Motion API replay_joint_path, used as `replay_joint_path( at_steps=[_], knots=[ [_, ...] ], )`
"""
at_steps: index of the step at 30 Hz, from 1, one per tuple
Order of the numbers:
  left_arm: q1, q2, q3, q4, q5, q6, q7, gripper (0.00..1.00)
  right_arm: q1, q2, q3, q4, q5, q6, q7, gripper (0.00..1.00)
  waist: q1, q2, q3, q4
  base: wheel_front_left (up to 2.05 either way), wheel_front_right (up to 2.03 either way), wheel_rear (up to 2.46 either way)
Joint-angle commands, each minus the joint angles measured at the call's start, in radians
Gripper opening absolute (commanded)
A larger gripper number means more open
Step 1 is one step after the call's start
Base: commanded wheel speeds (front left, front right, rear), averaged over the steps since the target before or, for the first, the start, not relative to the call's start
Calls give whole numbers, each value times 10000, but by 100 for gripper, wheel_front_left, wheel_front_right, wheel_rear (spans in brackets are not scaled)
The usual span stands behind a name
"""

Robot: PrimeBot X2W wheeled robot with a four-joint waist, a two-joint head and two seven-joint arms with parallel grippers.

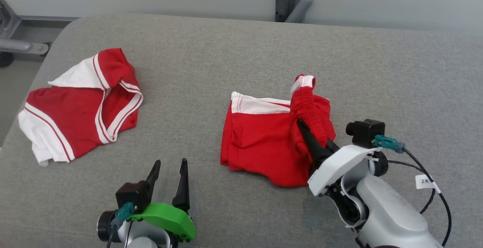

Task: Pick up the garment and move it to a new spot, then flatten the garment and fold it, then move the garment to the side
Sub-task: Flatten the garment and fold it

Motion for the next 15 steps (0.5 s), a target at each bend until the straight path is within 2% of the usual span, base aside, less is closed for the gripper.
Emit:
replay_joint_path(
  at_steps=[1,5,6,7,8,15],
  knots=[
    [200,34,-46,13,-52,13,-2,100,-233,80,225,168,-51,-4,101,0,0,0,-16,616,0,0,0],
    [163,32,-214,79,-142,-76,-2,100,-639,432,376,986,158,-2,-18,0,0,0,104,1258,0,0,0],
    [136,31,-248,145,-87,-93,-2,100,-774,522,490,1216,228,-1,-17,11,0,0,126,1397,0,0,0],
    [107,32,-256,198,-75,-94,-2,100,-883,628,636,1396,377,-1,-8,47,0,0,141,1522,0,0,0],
    [91,37,-236,228,-79,-87,-2,100,-998,683,718,1576,519,-1,-89,100,0,0,157,1623,0,0,0],
    [246,29,-49,329,4,-91,-2,100,-1638,811,1679,2055,1064,-1,-580,100,0,0,130,1792,0,0,0]
  ],
)
